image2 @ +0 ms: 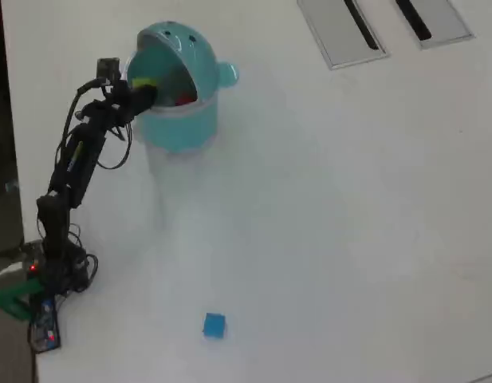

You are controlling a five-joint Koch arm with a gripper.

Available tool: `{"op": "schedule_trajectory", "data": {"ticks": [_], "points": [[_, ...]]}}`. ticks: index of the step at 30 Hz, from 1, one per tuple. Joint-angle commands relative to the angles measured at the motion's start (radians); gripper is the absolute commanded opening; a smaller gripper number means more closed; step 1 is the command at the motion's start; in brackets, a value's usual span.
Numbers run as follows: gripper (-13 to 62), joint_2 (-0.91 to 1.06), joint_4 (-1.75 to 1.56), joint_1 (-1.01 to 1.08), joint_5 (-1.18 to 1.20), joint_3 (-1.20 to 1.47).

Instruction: Grasp RGB lego blocks and put them in the bin one by one.

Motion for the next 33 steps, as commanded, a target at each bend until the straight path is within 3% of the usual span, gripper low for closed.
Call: {"op": "schedule_trajectory", "data": {"ticks": [1, 8, 15, 21, 28, 33], "points": [[8.7, -0.008, -0.1, 0.002, -0.003, -0.137], [9.2, -0.179, -0.118, 0.012, -0.012, -0.347], [24.3, -0.202, -0.156, 0.038, -0.092, -0.373], [29.4, -0.192, -0.15, 0.064, -0.092, -0.373], [29.4, -0.11, 0.055, 0.124, -0.092, -0.373], [29.4, 0.02, 0.285, 0.311, -0.083, -0.367]]}}
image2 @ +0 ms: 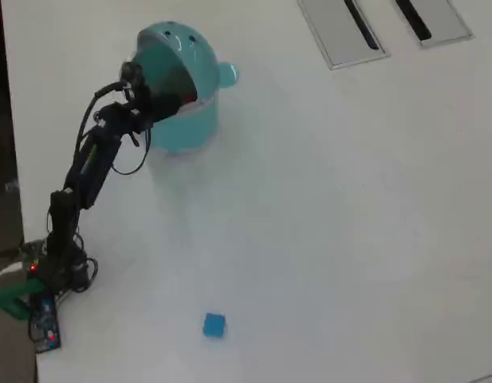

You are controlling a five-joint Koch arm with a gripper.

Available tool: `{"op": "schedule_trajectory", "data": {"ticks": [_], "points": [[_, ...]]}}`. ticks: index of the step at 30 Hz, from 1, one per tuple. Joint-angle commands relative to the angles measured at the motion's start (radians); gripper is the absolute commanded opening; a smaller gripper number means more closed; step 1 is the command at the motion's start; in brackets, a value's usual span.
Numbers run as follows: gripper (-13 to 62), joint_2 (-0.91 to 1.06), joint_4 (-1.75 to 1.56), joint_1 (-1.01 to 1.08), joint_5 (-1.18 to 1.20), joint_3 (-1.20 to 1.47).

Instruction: Grasp RGB lego blocks and put them in the bin one by one.

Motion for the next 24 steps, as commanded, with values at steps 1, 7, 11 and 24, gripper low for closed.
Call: {"op": "schedule_trajectory", "data": {"ticks": [1, 7, 11, 24], "points": [[29.5, 0.11, 0.066, 0.098, 0.006, -0.074], [31.6, 0.184, 0.19, 0.279, 0.017, -0.034], [31.7, 0.212, 0.186, 0.387, 0.017, -0.031], [35.9, 0.202, 0.215, 0.692, 0.092, -0.015]]}}
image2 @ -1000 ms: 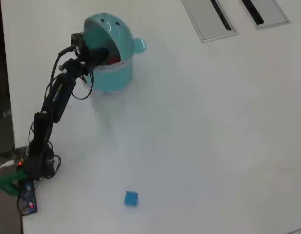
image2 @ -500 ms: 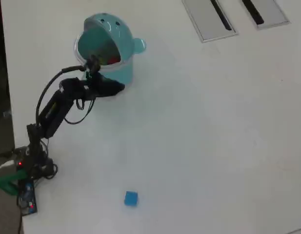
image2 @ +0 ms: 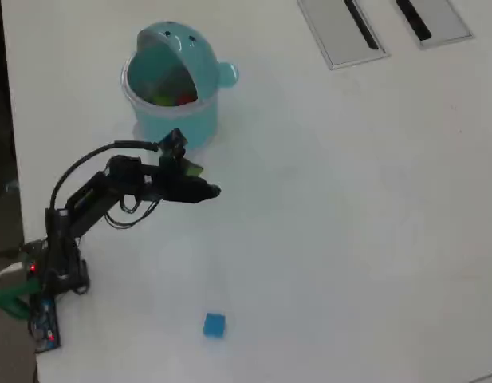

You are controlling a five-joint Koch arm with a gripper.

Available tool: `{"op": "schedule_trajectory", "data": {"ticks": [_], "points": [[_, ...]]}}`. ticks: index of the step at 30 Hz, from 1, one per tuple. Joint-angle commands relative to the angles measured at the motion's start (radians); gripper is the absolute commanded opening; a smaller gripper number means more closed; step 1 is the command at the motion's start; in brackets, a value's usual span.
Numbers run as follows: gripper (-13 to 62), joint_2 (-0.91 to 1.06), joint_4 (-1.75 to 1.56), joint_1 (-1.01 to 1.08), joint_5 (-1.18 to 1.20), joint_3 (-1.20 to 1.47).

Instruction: Grasp RGB lego blocks and put them in the bin one by one.

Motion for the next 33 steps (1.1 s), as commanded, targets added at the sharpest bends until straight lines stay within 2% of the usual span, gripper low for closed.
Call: {"op": "schedule_trajectory", "data": {"ticks": [1, 18, 24, 33], "points": [[35.8, 0.026, -0.006, 0.048, 0.009, -0.025], [35.5, -0.118, -0.261, 0.295, 0.129, -0.048], [35.7, -0.126, -0.272, 0.308, 0.446, -0.04], [35.5, -0.144, -0.279, 0.353, 0.584, -0.032]]}}
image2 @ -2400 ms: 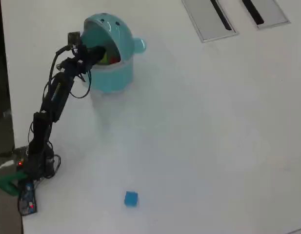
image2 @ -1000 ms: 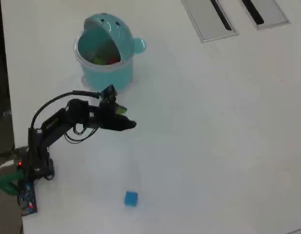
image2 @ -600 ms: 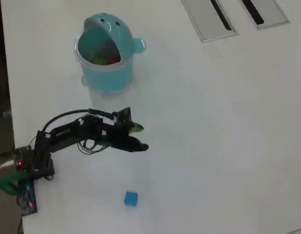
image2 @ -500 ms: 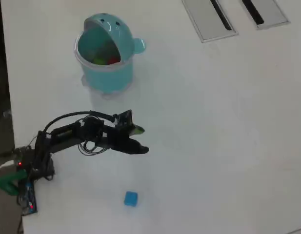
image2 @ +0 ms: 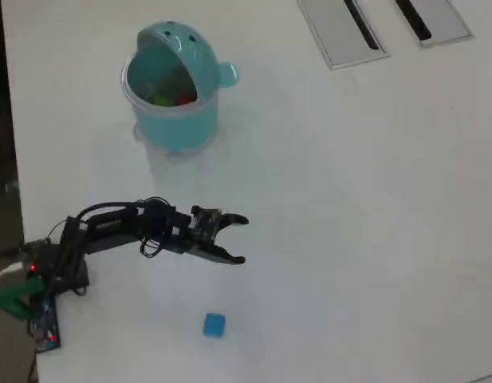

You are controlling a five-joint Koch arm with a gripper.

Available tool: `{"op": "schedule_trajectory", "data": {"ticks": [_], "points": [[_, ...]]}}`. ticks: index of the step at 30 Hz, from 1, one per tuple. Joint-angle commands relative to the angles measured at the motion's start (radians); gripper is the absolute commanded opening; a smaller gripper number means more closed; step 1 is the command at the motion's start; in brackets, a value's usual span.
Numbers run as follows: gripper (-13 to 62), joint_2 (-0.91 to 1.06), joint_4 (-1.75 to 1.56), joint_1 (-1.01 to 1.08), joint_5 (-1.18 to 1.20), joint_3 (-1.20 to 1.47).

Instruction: Grasp RGB lego blocks and put them in the bin one by one.

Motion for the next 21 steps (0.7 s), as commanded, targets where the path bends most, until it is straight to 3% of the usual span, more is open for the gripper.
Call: {"op": "schedule_trajectory", "data": {"ticks": [1, 21], "points": [[35.4, 0.011, -0.069, 0.026, 0.034, -0.029], [34.5, -0.132, -0.014, 0.253, -0.115, -0.031]]}}
